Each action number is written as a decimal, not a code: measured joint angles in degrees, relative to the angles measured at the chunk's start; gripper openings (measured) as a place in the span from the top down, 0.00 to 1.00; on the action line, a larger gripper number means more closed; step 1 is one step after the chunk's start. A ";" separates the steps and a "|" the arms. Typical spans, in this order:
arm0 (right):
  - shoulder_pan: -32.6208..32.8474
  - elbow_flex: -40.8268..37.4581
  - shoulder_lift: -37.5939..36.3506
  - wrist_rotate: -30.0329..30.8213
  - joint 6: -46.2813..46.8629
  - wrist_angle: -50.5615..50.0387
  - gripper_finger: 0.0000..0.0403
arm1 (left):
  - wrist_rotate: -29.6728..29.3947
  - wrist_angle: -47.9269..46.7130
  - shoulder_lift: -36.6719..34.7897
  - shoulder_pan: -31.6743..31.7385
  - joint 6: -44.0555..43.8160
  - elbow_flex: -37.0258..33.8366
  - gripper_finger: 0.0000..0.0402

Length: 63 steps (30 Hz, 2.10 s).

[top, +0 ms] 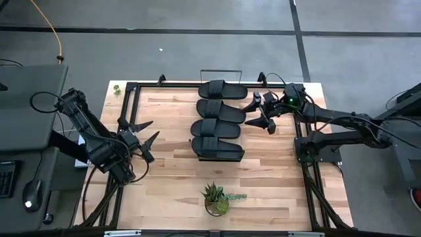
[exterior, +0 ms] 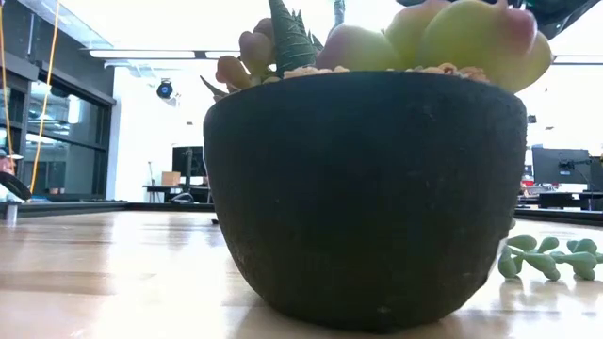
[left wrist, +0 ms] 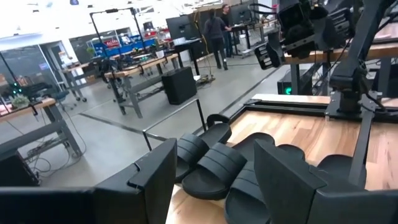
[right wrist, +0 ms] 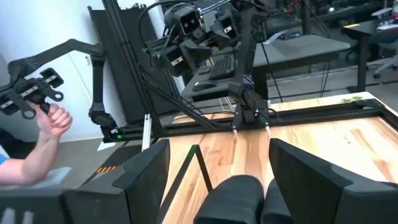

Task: Pick and place slides into the shelf
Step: Return to Home Position

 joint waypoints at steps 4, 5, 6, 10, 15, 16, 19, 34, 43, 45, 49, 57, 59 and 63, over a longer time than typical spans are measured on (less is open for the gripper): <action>-0.06 0.00 3.19 0.05 1.33 3.85 0.35 | -0.28 0.23 0.10 0.02 -1.35 0.00 0.51; -0.11 0.00 4.00 0.06 1.61 4.63 0.35 | -0.33 0.28 0.07 0.02 -1.37 0.00 0.51; -0.11 0.00 4.83 0.08 1.83 5.27 0.35 | -0.37 0.40 0.09 0.02 -1.39 0.00 0.51; -0.11 0.00 7.41 -0.03 2.41 7.94 0.35 | -0.93 1.43 0.10 0.04 -1.74 0.00 0.51; -0.20 0.00 8.21 -0.52 3.88 11.52 0.35 | -1.30 3.91 0.12 1.05 -1.55 0.00 0.51; -0.22 0.00 8.21 -0.53 3.92 11.74 0.35 | -1.26 4.40 0.12 1.89 -1.54 0.00 0.51; -0.21 0.00 8.17 -0.53 3.92 12.05 0.35 | -0.94 6.88 0.11 4.03 -1.01 0.00 0.51; -0.20 0.00 8.15 -0.64 3.97 10.28 0.35 | 16.53 50.13 0.27 17.79 45.96 0.00 0.51; -0.20 0.00 8.14 -1.04 4.82 10.30 0.35 | 45.53 78.82 0.32 24.37 75.71 -4.67 0.51; -0.20 0.00 8.12 -1.30 4.82 10.30 0.35 | 47.58 81.53 0.32 25.62 78.30 -5.93 0.51; -0.22 0.00 8.12 -5.00 4.90 10.32 0.35 | 52.16 81.64 0.03 29.67 78.88 -7.52 0.51; 0.18 0.00 8.10 -7.11 5.58 11.57 0.35 | 79.78 96.86 -3.78 40.18 87.68 -16.08 0.51; 0.39 0.00 8.10 -7.07 4.48 11.40 0.35 | 80.51 98.96 -4.50 42.44 87.38 -18.01 0.51; 0.75 0.00 8.10 -4.50 3.00 10.39 0.35 | 80.05 99.68 -4.76 45.57 86.77 -20.01 0.51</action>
